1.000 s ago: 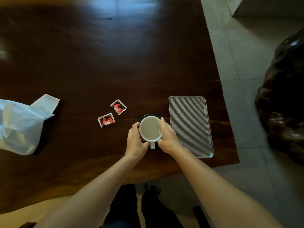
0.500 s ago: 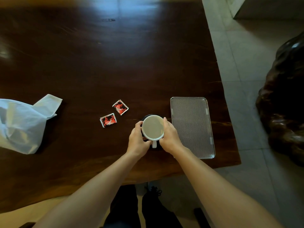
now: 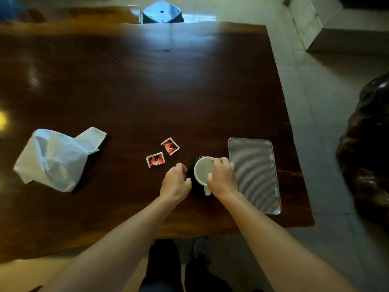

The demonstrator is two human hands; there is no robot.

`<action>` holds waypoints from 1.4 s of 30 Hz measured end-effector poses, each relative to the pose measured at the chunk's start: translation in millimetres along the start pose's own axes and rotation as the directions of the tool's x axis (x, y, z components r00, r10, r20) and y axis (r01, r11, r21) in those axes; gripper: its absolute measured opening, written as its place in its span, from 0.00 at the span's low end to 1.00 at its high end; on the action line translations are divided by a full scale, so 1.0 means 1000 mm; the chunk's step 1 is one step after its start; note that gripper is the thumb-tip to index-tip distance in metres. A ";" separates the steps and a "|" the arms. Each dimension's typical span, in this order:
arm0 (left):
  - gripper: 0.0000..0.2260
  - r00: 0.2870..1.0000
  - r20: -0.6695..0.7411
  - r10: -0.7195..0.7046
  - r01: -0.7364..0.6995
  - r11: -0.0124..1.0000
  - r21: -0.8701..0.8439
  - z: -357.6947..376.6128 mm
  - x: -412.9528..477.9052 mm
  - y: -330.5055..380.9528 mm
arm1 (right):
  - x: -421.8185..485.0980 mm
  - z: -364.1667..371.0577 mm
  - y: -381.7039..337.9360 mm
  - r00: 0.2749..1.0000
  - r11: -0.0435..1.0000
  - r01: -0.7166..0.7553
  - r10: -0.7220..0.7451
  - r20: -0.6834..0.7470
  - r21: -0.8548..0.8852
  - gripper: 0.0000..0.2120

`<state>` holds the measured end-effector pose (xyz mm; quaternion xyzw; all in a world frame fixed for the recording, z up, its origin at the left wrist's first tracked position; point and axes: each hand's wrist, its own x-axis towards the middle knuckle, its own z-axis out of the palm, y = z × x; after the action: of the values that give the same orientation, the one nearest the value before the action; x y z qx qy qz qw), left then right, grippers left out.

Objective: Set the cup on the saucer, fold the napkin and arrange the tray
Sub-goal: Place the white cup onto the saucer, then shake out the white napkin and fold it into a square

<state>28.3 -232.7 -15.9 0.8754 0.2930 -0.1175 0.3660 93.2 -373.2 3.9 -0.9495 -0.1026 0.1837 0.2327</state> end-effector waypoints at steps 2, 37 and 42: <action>0.09 1.000 -0.014 0.019 -0.018 0.998 0.059 -0.016 -0.008 -0.002 | -0.003 -0.003 -0.014 0.996 0.996 0.067 -0.071 0.063 0.055 0.15; 0.11 0.967 -0.182 -0.179 0.192 0.980 0.053 -0.271 0.028 -0.274 | 0.032 0.212 -0.336 0.845 0.870 -0.341 0.117 0.521 0.357 0.28; 0.12 0.988 -0.149 -0.042 0.053 0.996 0.071 -0.267 0.055 -0.275 | 0.048 0.247 -0.344 0.789 0.720 -0.534 0.235 0.568 0.443 0.30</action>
<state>-95.1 134.8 -8.3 0.8876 0.3354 -0.0721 0.3074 1.5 39.9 -49.5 -0.7555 0.1118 0.4775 0.4345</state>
